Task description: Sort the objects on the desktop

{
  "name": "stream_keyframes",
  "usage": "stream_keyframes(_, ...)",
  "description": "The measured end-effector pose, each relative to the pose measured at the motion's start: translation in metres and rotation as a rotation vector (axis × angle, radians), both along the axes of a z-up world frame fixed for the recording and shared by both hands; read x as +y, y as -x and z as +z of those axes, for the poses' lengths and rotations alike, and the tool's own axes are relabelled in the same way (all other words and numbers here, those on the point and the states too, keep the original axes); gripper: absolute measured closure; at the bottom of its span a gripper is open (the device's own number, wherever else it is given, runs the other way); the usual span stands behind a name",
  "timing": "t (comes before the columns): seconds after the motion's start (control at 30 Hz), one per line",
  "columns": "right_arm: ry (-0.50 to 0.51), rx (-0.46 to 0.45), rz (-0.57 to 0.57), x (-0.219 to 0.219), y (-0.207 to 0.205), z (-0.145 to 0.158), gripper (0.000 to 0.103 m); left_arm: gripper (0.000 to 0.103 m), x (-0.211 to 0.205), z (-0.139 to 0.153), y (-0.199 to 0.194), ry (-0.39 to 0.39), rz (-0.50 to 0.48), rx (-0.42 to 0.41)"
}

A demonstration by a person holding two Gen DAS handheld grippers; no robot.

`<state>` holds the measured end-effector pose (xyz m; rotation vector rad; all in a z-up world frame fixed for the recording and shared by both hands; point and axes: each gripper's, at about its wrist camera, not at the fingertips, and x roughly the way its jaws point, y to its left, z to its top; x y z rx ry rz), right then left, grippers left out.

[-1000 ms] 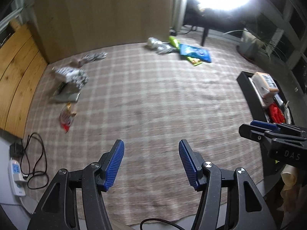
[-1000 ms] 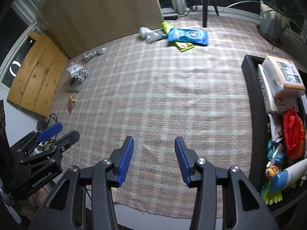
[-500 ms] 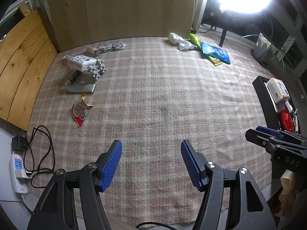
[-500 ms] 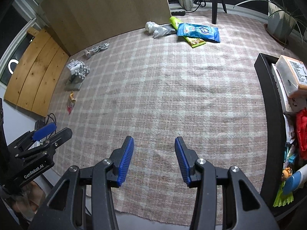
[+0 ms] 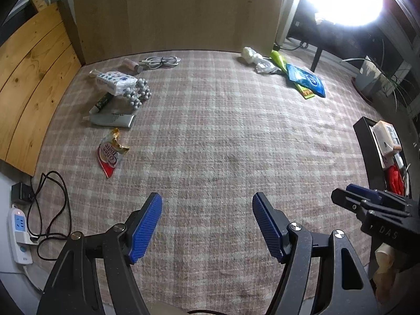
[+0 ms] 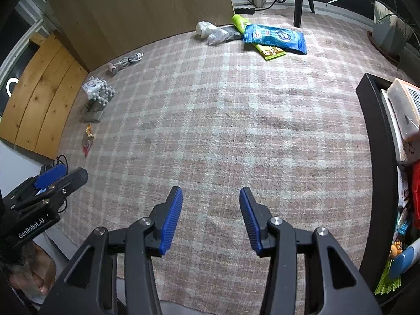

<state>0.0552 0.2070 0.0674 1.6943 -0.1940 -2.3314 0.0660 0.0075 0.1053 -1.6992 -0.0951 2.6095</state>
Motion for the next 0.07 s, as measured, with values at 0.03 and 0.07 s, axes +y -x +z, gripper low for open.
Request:
stream_keyframes(0.03,-0.001,-0.002,0.002,-0.0005,0.0008,-0.0017,0.058,0.034,-0.0002,-0.001,0.0007,0.0,0.001,-0.003)
stream_keyframes(0.07,-0.003,-0.003,0.002,-0.0007,0.0014,-0.003,0.058,0.034,-0.0002,-0.0026,0.0016,0.001,0.001,-0.007)
